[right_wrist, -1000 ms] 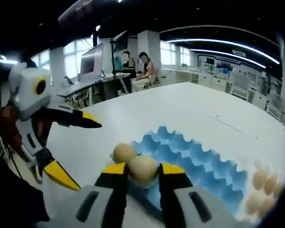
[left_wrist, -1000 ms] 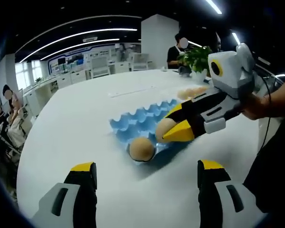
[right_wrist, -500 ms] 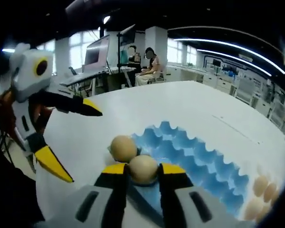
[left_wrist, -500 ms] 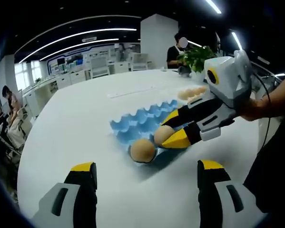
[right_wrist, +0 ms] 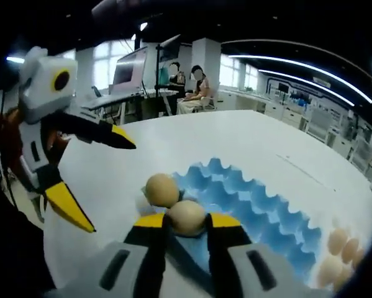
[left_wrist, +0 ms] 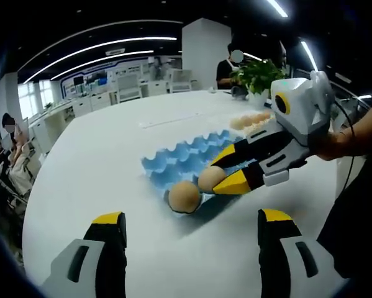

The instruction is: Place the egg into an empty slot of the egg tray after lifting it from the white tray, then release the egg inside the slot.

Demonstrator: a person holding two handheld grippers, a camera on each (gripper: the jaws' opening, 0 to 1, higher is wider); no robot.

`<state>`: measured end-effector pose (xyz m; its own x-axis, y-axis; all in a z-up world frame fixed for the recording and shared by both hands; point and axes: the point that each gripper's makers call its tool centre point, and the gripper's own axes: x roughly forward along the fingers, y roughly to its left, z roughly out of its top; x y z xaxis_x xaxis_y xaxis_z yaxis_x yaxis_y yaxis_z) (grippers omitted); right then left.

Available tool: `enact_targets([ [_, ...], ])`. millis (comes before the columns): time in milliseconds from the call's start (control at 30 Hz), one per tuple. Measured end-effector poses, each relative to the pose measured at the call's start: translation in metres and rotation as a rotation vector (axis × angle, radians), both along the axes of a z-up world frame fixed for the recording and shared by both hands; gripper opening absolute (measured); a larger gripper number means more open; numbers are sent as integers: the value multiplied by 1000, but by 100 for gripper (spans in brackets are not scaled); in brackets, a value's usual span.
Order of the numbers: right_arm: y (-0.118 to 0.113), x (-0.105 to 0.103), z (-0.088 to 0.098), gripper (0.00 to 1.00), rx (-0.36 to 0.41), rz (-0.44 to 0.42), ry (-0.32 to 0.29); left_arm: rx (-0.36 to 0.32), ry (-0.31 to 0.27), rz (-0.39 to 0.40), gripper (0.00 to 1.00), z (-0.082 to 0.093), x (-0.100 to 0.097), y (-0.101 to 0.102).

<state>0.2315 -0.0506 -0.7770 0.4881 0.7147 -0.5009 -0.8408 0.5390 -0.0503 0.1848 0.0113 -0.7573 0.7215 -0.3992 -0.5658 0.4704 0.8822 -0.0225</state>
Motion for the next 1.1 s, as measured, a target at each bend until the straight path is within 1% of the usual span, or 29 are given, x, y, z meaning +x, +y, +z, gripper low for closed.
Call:
enact_targets([
  [100, -7, -2, 2, 25, 16, -20, 12, 5, -2, -5, 87, 0, -1, -1],
  [200, -16, -5, 6, 25, 35, -40, 10, 4, 0, -8, 87, 0, -1, -2],
  [267, -29, -3, 15, 25, 60, -86, -15, 6, -3, -11, 87, 1, -1, -3],
  [333, -48, 0, 21, 25, 81, -148, -35, 4, -2, -13, 87, 1, -1, -4],
  [367, -63, 2, 22, 25, 79, -189, -38, 3, -2, -16, 87, 1, -1, -4],
  [400, -72, 3, 21, 25, 79, -213, -29, 3, 0, -19, 87, 0, -1, -5],
  [433, -77, 4, 20, 25, 79, -225, -26, 4, 1, -20, 87, 0, -2, -6],
  [467, -96, 6, 18, 25, 79, -277, -22, 6, -1, -13, 87, 0, -1, -5],
  [500, -104, 7, 17, 25, 75, -297, -21, 5, -5, -7, 87, 0, 0, -5],
  [533, -115, 6, 13, 25, 50, -309, -20, 2, -5, -4, 87, 0, 0, -5],
  [567, -121, 7, 13, 25, 36, -317, -33, -1, -3, -5, 87, 0, 0, -5],
  [600, -123, 7, 14, 25, 37, -320, -38, -3, -2, -6, 87, 0, 0, -6],
  [667, -137, 6, 12, 25, 52, -357, -18, -3, -1, -8, 87, 0, 0, -6],
  [733, -153, 7, 9, 25, 41, -405, -18, -1, -2, -15, 87, 0, 0, -6],
  [767, -156, 8, 9, 25, 43, -415, -18, -1, -1, -17, 87, -1, 0, -6],
  [800, -162, 8, 10, 25, 52, -442, -19, -1, 0, -17, 87, -1, 0, -6],
  [833, -169, 9, 12, 25, 60, -474, -25, -1, 2, -18, 87, -1, 0, -6],
  [867, -180, 12, 17, 25, 67, -517, -51, -4, 4, -18, 86, -2, 0, -7],
  [933, -207, 17, 23, 25, 54, -599, -94, -4, 6, -19, 87, -2, -1, -7],
  [1100, -264, 27, 27, 25, 33, -769, -124, -3, 8, -18, 87, -3, -1, -6],
])
